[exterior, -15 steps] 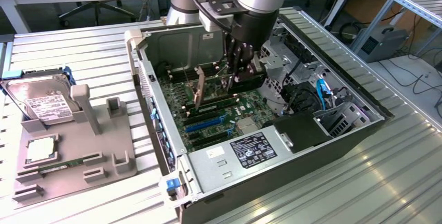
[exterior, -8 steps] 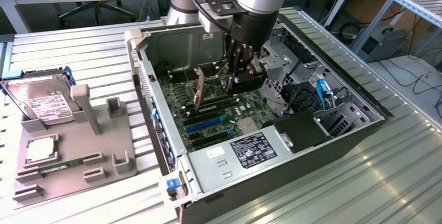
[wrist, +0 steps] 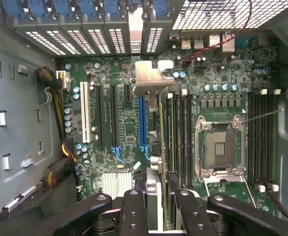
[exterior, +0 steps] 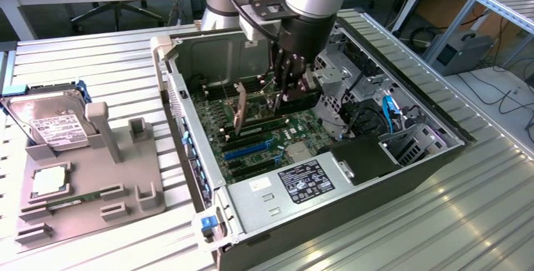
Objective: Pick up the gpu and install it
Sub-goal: 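Insert the gpu into the slot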
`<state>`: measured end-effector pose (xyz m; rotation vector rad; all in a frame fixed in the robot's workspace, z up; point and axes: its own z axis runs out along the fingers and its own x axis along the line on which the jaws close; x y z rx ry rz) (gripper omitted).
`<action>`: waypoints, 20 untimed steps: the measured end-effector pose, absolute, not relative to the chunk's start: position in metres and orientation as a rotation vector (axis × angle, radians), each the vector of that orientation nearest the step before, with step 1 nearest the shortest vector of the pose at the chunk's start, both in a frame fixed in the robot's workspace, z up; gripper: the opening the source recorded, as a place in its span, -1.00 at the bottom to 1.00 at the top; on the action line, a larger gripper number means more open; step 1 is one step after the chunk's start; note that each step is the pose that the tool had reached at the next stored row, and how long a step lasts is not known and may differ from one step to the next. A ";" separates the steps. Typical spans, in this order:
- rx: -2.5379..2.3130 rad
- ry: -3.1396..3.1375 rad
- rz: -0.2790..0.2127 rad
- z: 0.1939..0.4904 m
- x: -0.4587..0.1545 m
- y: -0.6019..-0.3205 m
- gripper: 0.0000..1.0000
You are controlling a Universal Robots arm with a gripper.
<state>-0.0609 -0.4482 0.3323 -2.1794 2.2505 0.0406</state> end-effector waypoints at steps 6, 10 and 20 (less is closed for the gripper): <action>-2.179 2.251 0.041 0.332 -0.062 -0.449 -0.45; -2.179 2.251 0.040 0.332 -0.062 -0.450 -0.45; -2.180 2.251 0.040 0.331 -0.064 -0.452 -0.45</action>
